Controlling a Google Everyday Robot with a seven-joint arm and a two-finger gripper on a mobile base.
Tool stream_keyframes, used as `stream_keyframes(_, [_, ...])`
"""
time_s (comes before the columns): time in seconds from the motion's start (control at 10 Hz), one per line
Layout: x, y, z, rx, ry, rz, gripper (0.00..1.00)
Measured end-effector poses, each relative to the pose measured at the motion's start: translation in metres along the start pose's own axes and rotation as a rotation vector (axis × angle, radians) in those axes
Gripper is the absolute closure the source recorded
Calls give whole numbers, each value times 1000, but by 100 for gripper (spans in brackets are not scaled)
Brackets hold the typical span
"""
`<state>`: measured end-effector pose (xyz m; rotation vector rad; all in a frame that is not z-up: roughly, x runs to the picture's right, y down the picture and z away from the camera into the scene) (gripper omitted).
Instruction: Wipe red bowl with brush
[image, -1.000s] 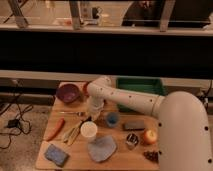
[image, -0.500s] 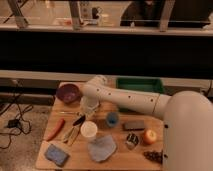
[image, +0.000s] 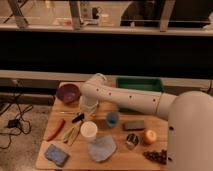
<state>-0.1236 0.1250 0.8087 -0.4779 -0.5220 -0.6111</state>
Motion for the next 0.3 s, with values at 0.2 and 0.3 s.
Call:
stream_keyframes(0.2, [-4, -4, -7, 19, 6, -1, 100])
stream_keyframes(0.3, [-5, -5, -12, 28, 14, -2, 100])
